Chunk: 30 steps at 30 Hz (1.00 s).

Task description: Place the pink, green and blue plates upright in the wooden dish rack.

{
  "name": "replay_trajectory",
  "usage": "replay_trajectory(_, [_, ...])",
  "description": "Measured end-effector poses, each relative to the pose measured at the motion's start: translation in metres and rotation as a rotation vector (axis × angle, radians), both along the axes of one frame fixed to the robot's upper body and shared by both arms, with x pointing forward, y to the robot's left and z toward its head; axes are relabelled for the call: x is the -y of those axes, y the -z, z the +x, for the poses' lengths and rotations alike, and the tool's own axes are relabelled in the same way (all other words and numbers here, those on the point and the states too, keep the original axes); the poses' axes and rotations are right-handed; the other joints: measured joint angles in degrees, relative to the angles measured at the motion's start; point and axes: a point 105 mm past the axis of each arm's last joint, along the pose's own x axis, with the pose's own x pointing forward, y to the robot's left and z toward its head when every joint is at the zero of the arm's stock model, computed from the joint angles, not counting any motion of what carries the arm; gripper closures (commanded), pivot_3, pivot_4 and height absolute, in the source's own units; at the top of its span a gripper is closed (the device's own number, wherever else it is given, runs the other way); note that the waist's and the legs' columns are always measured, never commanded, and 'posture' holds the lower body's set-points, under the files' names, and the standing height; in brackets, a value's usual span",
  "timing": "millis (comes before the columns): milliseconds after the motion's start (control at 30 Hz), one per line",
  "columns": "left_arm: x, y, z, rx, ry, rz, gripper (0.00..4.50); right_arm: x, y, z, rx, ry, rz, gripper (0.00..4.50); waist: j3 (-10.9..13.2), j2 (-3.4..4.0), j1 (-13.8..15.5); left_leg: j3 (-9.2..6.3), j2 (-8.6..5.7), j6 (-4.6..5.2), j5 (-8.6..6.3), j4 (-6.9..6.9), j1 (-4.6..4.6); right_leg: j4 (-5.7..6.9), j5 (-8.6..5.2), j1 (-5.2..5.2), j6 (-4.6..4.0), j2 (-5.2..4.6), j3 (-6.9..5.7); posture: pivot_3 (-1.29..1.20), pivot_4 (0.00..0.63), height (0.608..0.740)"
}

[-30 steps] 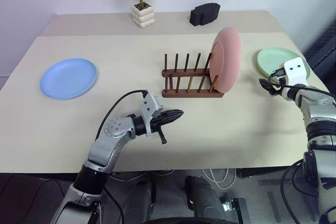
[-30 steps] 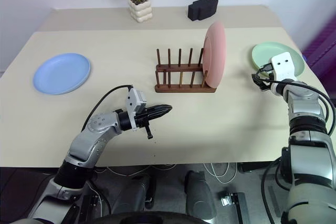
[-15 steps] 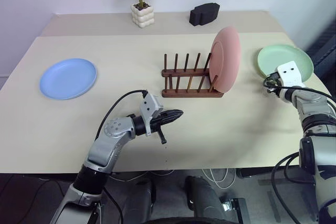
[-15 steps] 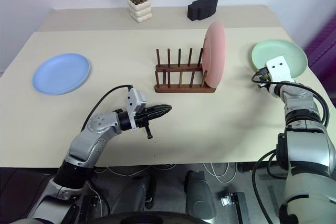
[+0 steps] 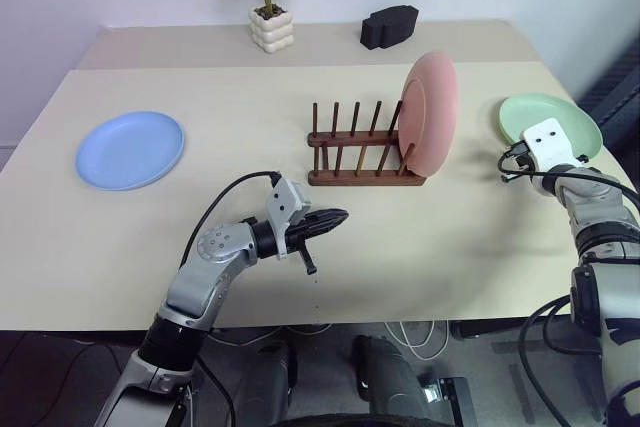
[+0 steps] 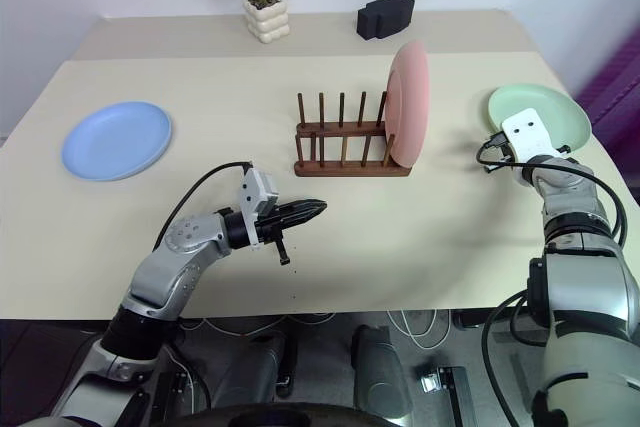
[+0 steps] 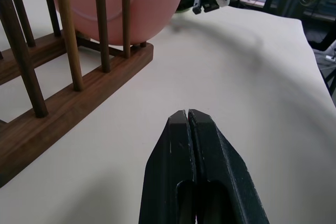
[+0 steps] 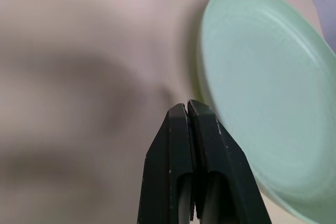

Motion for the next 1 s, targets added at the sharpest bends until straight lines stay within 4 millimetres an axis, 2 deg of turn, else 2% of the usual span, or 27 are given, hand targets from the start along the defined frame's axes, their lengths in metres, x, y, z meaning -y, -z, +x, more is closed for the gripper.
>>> replay_trajectory(67, [0.0, 0.0, 0.0, -0.001, 0.001, -0.001, 4.5, 0.002, -0.001, -0.001, 0.002, 0.001, 0.007, 3.62, 0.0, 0.0, 0.01, 0.0, 0.0, 0.0, 0.0, 0.0, 0.0, 0.0, 0.0, 0.0, 0.0, 0.0, 0.0, 0.0, 0.15, 0.731])
replay_trajectory(300, [0.001, 0.0, 0.0, -0.001, 0.005, -0.003, 4.5, 0.01, -0.005, -0.002, 0.024, 0.044, -0.017, 0.23, 0.0, 0.0, -0.04, 0.0, 0.0, 0.0, 0.0, 0.0, 0.01, 0.01, 0.0, 0.0, -0.01, 0.0, 0.01, 0.0, 0.15, 0.731])
replay_trajectory(567, [0.002, 0.0, 0.0, -0.001, 0.005, -0.007, 4.5, 0.013, -0.001, 0.0, 0.0, 0.122, -0.011, 0.23, 0.0, 0.0, -0.01, 0.01, 0.0, 0.0, 0.0, 0.0, 0.02, 0.01, 0.0, 0.0, -0.01, 0.0, 0.02, 0.0, 0.15, 0.731])
replay_trajectory(667, [0.001, 0.0, 0.0, -0.001, 0.004, -0.006, 4.5, 0.013, 0.001, 0.0, -0.013, 0.143, -0.012, 1.04, 0.0, 0.0, 0.0, 0.02, 0.0, 0.0, 0.0, 0.01, 0.02, 0.01, 0.0, 0.01, -0.01, 0.0, 0.03, 0.0, 0.15, 0.731])
replay_trajectory(900, [0.0, 0.0, 0.0, -0.001, -0.003, -0.004, 4.5, 0.012, 0.006, 0.001, -0.035, 0.158, 0.003, 4.47, 0.0, 0.0, -0.02, 0.02, 0.0, 0.0, 0.0, 0.01, 0.03, 0.02, 0.0, 0.02, 0.0, 0.0, 0.03, 0.0, 0.15, 0.731])
replay_trajectory(1000, [0.0, 0.0, 0.001, -0.002, -0.009, -0.002, 4.5, 0.012, 0.004, 0.001, -0.027, 0.159, 0.003, 4.47, 0.0, 0.0, -0.02, 0.02, 0.0, 0.0, 0.0, 0.01, 0.05, 0.03, 0.0, 0.03, 0.0, 0.01, 0.03, 0.0, 0.15, 0.731])
